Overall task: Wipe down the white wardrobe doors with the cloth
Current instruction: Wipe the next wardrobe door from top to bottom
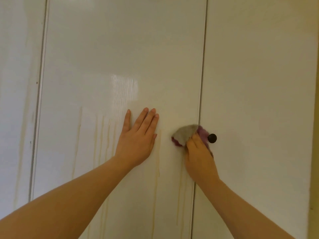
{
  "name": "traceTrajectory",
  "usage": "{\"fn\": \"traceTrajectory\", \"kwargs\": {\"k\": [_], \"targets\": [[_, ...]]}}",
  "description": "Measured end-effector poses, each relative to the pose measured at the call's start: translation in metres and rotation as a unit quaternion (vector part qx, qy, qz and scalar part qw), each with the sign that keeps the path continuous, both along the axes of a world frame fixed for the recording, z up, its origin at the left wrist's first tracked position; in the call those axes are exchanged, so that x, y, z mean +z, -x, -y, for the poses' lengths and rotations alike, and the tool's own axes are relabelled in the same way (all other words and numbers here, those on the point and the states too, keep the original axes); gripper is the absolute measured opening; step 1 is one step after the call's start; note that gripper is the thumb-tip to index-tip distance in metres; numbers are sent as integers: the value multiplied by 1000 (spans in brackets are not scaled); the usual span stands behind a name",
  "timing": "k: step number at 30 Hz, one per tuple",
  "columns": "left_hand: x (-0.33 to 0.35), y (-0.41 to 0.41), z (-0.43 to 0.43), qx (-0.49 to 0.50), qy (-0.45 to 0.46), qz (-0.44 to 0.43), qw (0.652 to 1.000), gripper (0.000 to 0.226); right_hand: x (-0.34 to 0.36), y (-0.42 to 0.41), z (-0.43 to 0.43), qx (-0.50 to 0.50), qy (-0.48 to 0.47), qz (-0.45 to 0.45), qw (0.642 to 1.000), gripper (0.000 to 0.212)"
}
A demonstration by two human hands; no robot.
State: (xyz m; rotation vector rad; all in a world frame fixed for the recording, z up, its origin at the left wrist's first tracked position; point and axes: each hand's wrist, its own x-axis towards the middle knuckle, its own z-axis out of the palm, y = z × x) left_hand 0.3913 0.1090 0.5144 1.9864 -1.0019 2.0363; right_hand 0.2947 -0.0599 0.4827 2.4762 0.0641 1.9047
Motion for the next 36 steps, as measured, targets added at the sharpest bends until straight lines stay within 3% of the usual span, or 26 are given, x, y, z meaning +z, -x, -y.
{"fn": "traceTrajectory", "kwargs": {"k": [3,6,9,14,17,21,26,31,33,36], "targets": [[-1,1,2,-3,6,-4,1000,55,29,2,-12,14,-47,1,999,45],[-3,2,1,-10,8,-3,1000,53,0,1,-16,3,-51,-22,998,46],[-3,-2,-7,-15,-5,14,1000,51,-21,0,-21,-4,-16,-32,999,44],[-2,-6,-15,-17,19,39,999,50,47,-17,-49,0,3,5,1000,51],[-11,-5,-16,-28,28,50,998,47,15,-22,-61,-47,51,31,997,53],[-17,-10,-33,-16,24,50,998,45,-20,-16,-52,-59,112,-2,992,46],[-15,-12,-44,-3,34,31,999,45,36,-25,-55,-49,27,39,998,49],[-24,-7,-40,-15,12,31,999,45,-36,-7,-38,-50,117,-19,992,43],[-26,-5,-37,-27,-10,26,999,47,-25,0,-26,-45,143,-28,988,43],[-25,0,-27,-41,-25,17,999,47,21,-1,-20,-47,20,-12,999,46]]}}
